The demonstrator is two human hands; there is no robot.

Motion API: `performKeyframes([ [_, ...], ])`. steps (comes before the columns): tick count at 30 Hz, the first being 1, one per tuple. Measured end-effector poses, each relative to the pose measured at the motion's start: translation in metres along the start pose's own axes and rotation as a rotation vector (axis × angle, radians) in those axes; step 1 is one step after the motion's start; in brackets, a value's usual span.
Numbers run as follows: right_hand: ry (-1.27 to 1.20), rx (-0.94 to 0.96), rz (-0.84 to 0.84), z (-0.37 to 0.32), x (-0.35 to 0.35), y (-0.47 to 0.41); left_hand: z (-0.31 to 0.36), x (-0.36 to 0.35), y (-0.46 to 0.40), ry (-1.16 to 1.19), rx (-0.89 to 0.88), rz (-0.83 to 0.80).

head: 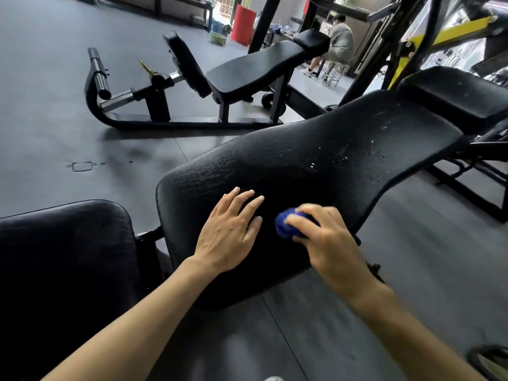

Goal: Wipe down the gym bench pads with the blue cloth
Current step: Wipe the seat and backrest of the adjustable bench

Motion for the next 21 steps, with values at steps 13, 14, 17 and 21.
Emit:
performKeyframes([
  [13, 0.072, -0.201, 0.096, 0.019, -0.014, -0.071, 0.007, 0.017, -0.029, -0.054, 0.031, 0.063],
  [14, 0.073, -0.185, 0.111, 0.023, -0.006, -0.05, 0.008, 0.018, -0.036, -0.028, 0.035, 0.068],
  [17, 0.042, -0.168, 0.126, 0.032, 0.019, 0.006, 0.013, 0.012, -0.052, 0.044, -0.003, 0.089],
  [21, 0.074, -0.248, 0.168, 0.041, 0.005, -0.048, 0.017, 0.0, -0.065, 0.039, -0.045, 0.082],
])
Point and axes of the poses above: each hand's wrist, its own y-axis away from the middle knuckle, its own x-axis out of the back of the hand, z = x × y, the point moved 5 cm from there along -y, towards the middle knuckle, and after that the axes turned 13 degrees about -x, right-handed, at the moved point
